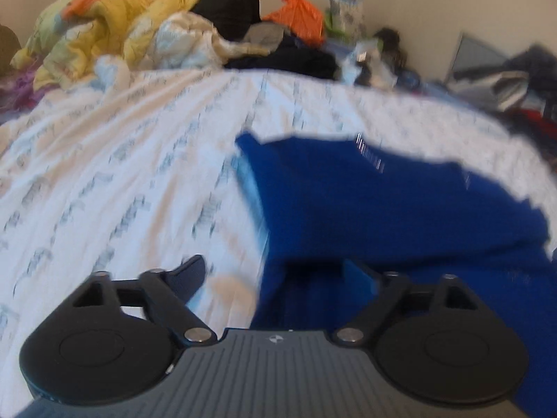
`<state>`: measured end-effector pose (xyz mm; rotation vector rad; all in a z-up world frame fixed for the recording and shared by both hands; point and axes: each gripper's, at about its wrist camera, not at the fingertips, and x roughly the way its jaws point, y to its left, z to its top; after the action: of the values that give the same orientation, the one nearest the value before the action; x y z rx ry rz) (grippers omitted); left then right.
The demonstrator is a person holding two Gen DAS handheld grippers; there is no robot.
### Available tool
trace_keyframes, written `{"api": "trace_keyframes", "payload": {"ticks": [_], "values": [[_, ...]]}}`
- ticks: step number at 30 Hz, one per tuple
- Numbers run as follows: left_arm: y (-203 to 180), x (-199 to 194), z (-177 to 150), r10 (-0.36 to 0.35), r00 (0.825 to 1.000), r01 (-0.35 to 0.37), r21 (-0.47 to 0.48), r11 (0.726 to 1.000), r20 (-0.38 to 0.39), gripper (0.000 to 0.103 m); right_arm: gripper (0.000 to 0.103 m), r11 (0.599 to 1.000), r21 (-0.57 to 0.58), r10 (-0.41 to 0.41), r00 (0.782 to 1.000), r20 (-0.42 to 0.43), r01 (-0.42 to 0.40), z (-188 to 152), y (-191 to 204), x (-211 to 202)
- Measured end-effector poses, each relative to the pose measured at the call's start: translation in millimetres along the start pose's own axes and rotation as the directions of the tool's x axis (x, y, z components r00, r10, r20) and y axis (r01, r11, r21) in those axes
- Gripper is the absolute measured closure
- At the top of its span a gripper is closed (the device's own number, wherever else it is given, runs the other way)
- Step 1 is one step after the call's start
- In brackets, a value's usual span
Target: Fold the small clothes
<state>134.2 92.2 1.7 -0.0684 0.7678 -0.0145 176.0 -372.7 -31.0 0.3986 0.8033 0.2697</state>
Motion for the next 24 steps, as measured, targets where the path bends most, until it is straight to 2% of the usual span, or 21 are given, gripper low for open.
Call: {"api": "trace_keyframes", "payload": {"ticks": [1, 2, 3, 4, 5, 8, 10, 11, 12, 13, 14, 15, 17, 18, 20, 21, 24], "values": [[-3, 2, -8, 0.036, 0.999, -0.037, 0.022, 0.999, 0.014, 0.034, 0.041, 0.999, -0.035, -0.019, 1.000, -0.019, 0.018, -7, 6, 4], [-8, 0, -16, 0.070, 0.996, -0.073, 0.058, 0.996, 0.057, 0.037, 0.061, 0.995, -0.086, -0.046, 0.999, 0.007, 0.047, -15, 13, 5], [-9, -3, -20, 0.067, 0.995, -0.073, 0.073, 0.995, 0.078, 0.048, 0.090, 0.986, -0.143, -0.085, 0.996, 0.012, 0.086, -20, 20, 7], [-9, -5, -21, 0.066, 0.995, -0.072, 0.071, 0.995, 0.081, 0.058, 0.092, 0.967, -0.214, -0.132, 0.991, 0.029, 0.135, -24, 27, 8], [-9, -7, -20, 0.088, 0.993, -0.094, 0.075, 0.993, 0.082, 0.084, 0.096, 0.958, -0.247, -0.140, 0.990, 0.034, 0.144, -25, 28, 6], [-6, -10, -22, 0.097, 0.991, -0.106, 0.101, 0.989, 0.091, 0.085, 0.097, 0.982, -0.140, -0.119, 0.992, 0.038, 0.123, -20, 2, -3], [-9, -16, -24, 0.100, 0.992, -0.109, 0.117, 0.987, 0.080, 0.082, 0.097, 0.992, -0.083, -0.089, 0.995, 0.046, 0.092, -23, -4, -5], [-8, -22, -25, 0.092, 0.994, -0.099, 0.106, 0.989, 0.065, 0.065, 0.095, 0.995, -0.062, -0.074, 0.997, 0.038, 0.076, -25, -2, -6], [-6, -29, -27, 0.076, 0.996, -0.080, 0.091, 0.993, 0.049, 0.035, 0.092, 0.997, -0.033, -0.065, 0.998, 0.021, 0.066, -26, -1, -11], [-2, -38, -32, 0.053, 0.998, -0.056, 0.076, 0.996, 0.043, 0.021, 0.089, 0.998, 0.003, -0.055, 0.998, -0.003, 0.055, -29, 0, -17], [4, -51, -38, 0.032, 0.998, -0.035, 0.051, 0.998, 0.058, 0.007, 0.079, 0.999, 0.026, -0.036, 0.999, -0.019, 0.036, -32, 0, -25], [10, -64, -45, 0.012, 0.997, -0.014, 0.026, 1.000, 0.072, 0.008, 0.063, 0.999, 0.037, -0.014, 0.999, -0.033, 0.015, -37, 0, -35], [27, -83, -58, -0.072, 0.997, 0.074, -0.055, 0.996, 0.040, 0.008, 0.045, 0.997, 0.078, 0.033, 0.999, -0.042, -0.030, -54, -6, -57], [37, -87, -66, -0.136, 0.991, 0.137, -0.123, 0.983, 0.010, 0.008, 0.043, 0.989, 0.122, 0.084, 0.995, -0.049, -0.078, -63, -13, -65], [54, -84, -78, -0.243, 0.970, 0.228, -0.246, 0.942, -0.030, 0.008, 0.044, 0.947, 0.262, 0.211, 0.975, -0.071, -0.186, -78, -34, -73], [57, -86, -80, -0.252, 0.968, 0.241, -0.261, 0.935, -0.010, 0.008, 0.044, 0.923, 0.313, 0.254, 0.965, -0.059, -0.224, -83, -41, -74], [58, -77, -71, -0.273, 0.962, 0.254, -0.292, 0.922, -0.025, 0.009, 0.044, 0.868, 0.409, 0.325, 0.945, -0.035, -0.283, -88, -53, -69]]}}
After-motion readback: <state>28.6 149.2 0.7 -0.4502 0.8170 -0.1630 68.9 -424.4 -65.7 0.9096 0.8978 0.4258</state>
